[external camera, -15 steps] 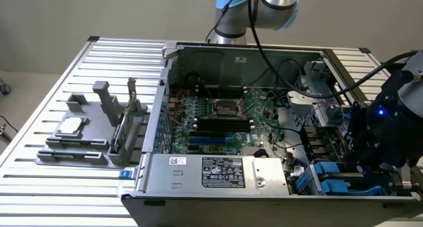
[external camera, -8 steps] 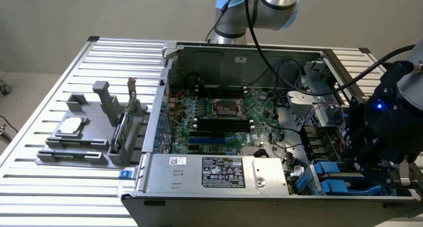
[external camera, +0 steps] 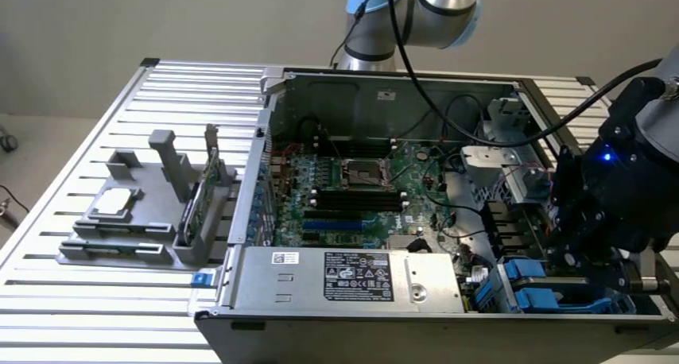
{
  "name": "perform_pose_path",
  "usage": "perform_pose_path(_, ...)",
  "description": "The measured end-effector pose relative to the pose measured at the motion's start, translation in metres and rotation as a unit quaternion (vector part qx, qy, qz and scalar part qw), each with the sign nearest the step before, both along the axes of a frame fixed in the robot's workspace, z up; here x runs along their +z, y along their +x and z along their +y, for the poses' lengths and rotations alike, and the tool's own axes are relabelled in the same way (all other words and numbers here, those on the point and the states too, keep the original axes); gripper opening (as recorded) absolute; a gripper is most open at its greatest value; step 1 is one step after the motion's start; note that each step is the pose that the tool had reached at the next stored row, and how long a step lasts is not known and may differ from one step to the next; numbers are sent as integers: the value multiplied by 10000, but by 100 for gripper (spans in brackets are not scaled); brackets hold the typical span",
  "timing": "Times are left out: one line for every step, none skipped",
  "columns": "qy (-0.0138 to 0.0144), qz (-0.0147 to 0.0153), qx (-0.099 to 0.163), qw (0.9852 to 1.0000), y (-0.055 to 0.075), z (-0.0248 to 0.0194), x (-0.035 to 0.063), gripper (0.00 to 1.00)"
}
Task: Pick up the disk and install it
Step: 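Insert the second disk wire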
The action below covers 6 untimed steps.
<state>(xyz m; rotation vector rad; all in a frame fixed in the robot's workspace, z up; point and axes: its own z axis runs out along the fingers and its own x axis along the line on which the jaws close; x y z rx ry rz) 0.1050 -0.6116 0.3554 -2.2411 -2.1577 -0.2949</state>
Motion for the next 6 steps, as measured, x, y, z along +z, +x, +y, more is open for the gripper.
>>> perform_pose_path(0,0,0,10000,0,0,0,25)
perform_pose_path(-1,0,0,10000,0,0,0,25)
perform_pose_path(-1,0,0,10000,-1,0,0,25)
perform_pose_path(-1,0,0,10000,-1,0,1,25)
perform_pose_path(-1,0,0,10000,-1,0,1,25)
perform_pose_path(-1,0,0,10000,-1,0,1,25)
